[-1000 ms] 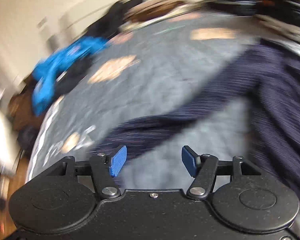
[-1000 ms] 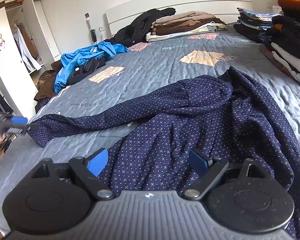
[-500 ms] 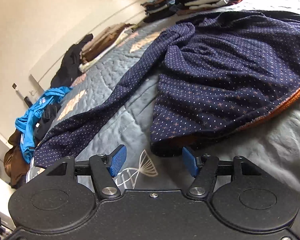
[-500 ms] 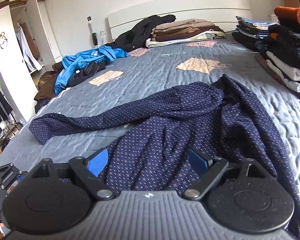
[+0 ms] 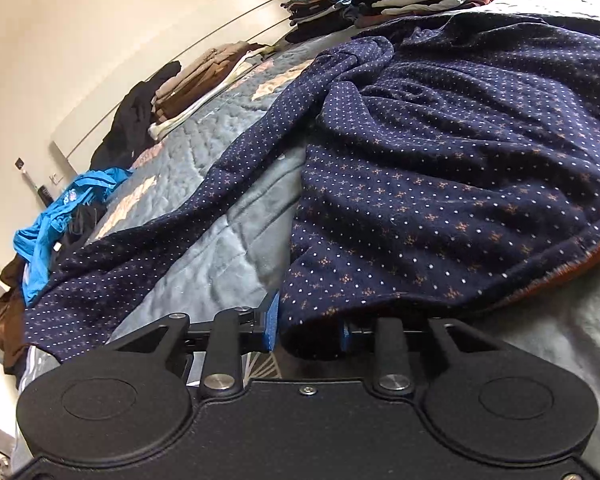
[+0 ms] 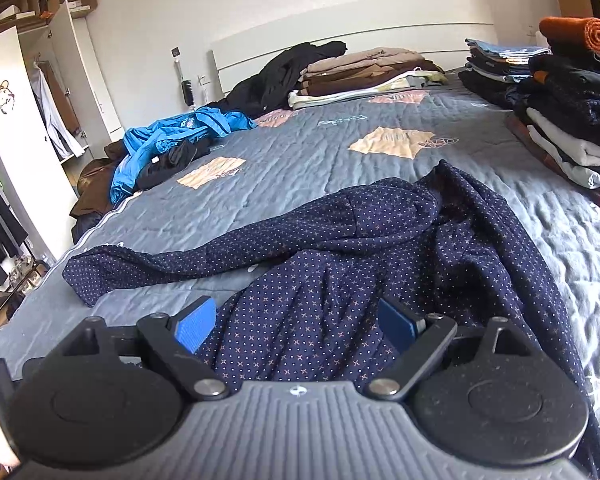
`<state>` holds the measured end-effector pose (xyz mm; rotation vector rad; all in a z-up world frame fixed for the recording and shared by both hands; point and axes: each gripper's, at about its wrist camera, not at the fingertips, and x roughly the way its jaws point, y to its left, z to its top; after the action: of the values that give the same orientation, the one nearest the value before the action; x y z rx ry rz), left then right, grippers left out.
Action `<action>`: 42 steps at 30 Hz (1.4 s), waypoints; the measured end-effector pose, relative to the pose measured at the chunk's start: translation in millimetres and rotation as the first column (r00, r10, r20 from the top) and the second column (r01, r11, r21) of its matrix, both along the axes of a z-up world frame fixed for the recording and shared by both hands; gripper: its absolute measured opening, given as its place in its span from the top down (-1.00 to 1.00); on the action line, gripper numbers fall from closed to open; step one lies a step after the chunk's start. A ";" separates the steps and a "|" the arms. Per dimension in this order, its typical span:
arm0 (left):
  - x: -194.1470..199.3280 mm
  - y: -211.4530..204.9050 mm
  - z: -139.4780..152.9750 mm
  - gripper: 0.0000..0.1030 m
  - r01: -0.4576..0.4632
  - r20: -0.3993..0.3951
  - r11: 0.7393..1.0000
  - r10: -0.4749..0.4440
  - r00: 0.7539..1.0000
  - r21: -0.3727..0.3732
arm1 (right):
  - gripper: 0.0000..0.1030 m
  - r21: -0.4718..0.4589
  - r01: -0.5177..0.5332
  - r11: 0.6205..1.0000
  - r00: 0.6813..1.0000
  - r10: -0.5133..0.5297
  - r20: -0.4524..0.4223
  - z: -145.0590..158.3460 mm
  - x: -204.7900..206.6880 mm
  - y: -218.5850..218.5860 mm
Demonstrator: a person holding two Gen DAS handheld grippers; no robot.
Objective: Fold clothes
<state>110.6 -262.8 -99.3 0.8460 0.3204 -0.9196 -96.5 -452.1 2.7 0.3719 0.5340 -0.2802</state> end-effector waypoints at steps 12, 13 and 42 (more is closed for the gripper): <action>-17.6 49.4 50.4 0.95 -0.020 -0.046 0.999 0.022 0.999 0.040 | -0.70 0.021 0.026 0.999 0.999 -0.026 0.022 5.8 -5.7 -10.1; -23.5 52.5 53.7 0.95 -0.014 -0.048 0.999 0.016 0.999 0.047 | -0.70 0.022 0.025 0.999 0.999 -0.025 0.023 6.4 -5.9 -9.7; -88.7 104.5 130.2 0.21 -0.033 -0.293 0.999 0.034 0.956 0.008 | -0.70 0.031 0.047 0.998 0.997 -0.049 0.065 25.6 -27.9 -25.3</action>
<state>21.9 -158.3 30.9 0.7039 0.5916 -1.0137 -124.5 -477.4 28.3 0.4213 0.4652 -0.3053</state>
